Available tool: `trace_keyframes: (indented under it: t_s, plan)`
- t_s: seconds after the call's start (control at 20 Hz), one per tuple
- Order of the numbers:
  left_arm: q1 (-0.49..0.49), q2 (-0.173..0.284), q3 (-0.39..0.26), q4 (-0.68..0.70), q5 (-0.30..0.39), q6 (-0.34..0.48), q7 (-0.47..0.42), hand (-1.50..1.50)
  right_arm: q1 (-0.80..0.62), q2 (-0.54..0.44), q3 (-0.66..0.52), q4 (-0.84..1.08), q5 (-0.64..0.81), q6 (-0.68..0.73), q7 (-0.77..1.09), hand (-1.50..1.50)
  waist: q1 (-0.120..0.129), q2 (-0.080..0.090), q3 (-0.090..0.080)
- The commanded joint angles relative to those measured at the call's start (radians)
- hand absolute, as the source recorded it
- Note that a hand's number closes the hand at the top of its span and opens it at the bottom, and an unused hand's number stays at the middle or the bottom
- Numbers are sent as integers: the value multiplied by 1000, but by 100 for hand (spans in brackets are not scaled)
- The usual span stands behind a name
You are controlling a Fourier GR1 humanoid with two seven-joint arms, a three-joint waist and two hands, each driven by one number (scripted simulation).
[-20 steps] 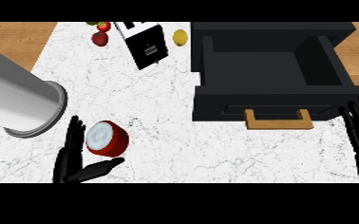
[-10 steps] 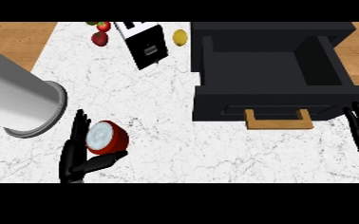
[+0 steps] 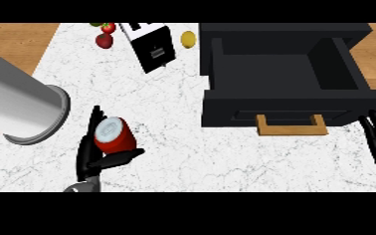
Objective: Pick up the can, place it into the drawer and close the drawer
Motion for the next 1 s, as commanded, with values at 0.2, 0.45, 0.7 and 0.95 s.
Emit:
trace_keyframes:
  t_s: [0.2, 0.45, 0.7, 0.95]
  plan:
    - [-8, -27, -64, -12, 10, 32, -10, 150, -5, -10, -35, -79, -68, 4, 84, -150, 0, 0, 0]
    - [-56, -27, -129, 3, 103, 55, -21, 150, 4, -32, -77, -13, -99, 31, 3, -150, -2, 0, 0]
    - [-58, -27, -88, -25, 84, -47, 0, 150, -24, -11, -13, -40, -30, -16, 59, -150, 1, 0, 0]
    - [-120, 50, -6, -51, 128, -77, 42, 150, 31, 10, -22, -26, -38, 23, -3, -150, 0, 0, 0]
